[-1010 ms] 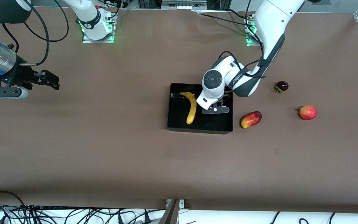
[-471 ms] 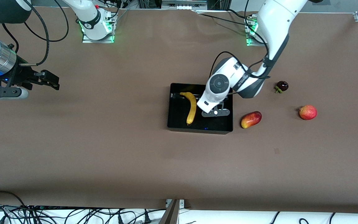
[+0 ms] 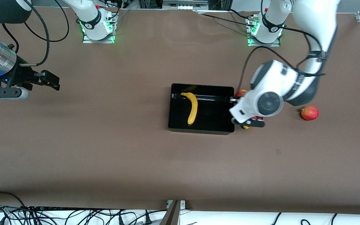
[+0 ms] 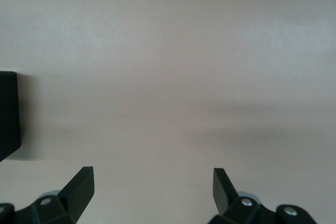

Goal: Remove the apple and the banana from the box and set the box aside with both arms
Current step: 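Lift the apple out and set it beside the mango, open left gripper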

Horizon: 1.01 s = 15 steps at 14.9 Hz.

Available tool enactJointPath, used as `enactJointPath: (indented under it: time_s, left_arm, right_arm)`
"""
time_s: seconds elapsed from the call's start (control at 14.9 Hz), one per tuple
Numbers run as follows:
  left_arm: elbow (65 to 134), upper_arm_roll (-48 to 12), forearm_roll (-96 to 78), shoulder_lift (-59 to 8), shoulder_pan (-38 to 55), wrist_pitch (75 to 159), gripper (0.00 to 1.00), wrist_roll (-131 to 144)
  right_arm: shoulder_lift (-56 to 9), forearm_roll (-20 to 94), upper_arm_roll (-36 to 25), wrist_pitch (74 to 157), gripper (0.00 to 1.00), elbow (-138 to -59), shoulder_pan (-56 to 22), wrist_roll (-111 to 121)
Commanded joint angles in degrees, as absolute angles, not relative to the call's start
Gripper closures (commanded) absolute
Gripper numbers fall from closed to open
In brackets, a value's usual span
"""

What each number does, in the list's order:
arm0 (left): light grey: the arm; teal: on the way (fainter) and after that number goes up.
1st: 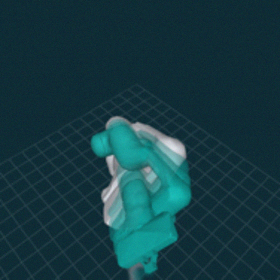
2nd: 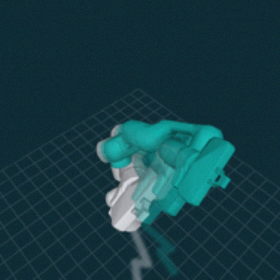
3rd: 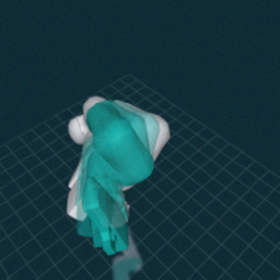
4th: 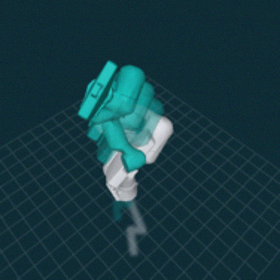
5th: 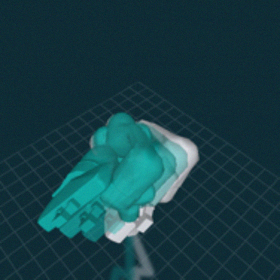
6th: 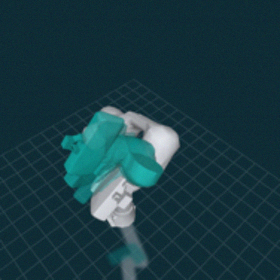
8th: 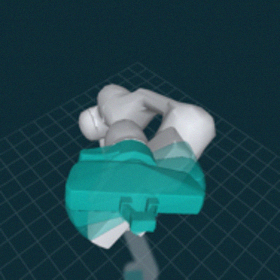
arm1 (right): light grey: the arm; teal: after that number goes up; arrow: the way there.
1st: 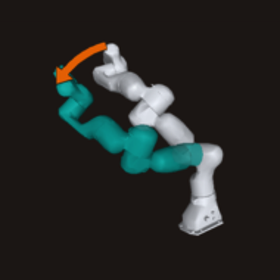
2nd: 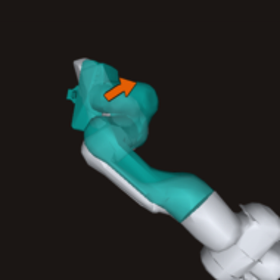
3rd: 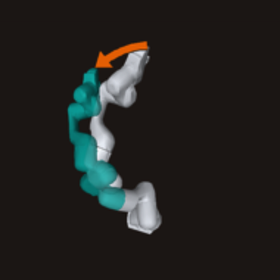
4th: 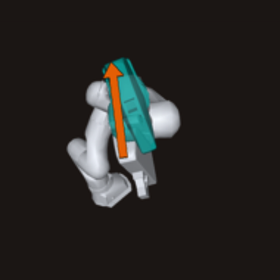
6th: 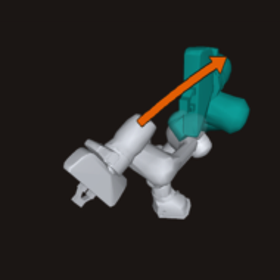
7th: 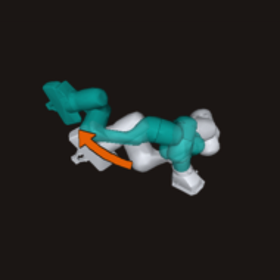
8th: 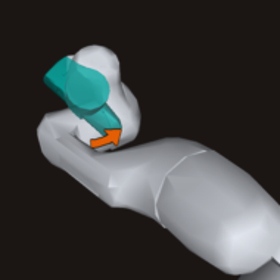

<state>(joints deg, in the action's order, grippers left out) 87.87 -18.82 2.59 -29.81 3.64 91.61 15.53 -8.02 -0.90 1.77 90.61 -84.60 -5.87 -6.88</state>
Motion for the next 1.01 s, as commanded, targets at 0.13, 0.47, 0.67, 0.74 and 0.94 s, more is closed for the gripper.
enactJointPath:
  time_s: [0.13,0.47,0.67,0.74,0.94]
  left_arm:
    - [103.05,-19.42,11.5,-25.15,-0.08,96.56,0.62,8.61]
    - [121.08,-19.42,14.84,-21.8,-3.76,113.6,0.62,7.73]
    - [126.47,-19.34,15.12,-22.85,-4.31,123.29,0.62,7.82]
    - [126.21,-19.34,15.12,-22.76,-4.31,123.14,0.54,7.82]
    - [125.69,-19.34,15.12,-22.24,-4.31,121.83,0.0,7.82]
  right_arm:
    - [-7.47,-1.58,2.02,90.35,0.0,-84.64,-5.8,-6.94]
    - [-7.47,-1.67,2.28,90.61,0.0,-84.64,-5.97,-6.86]
    - [-7.47,-1.49,2.46,90.7,0.0,-84.64,-6.06,-6.94]
    - [-7.47,-1.41,2.55,90.53,0.0,-84.64,-6.15,-6.86]
    - [-8.25,-0.79,2.46,92.45,0.0,-84.55,-5.98,-6.07]
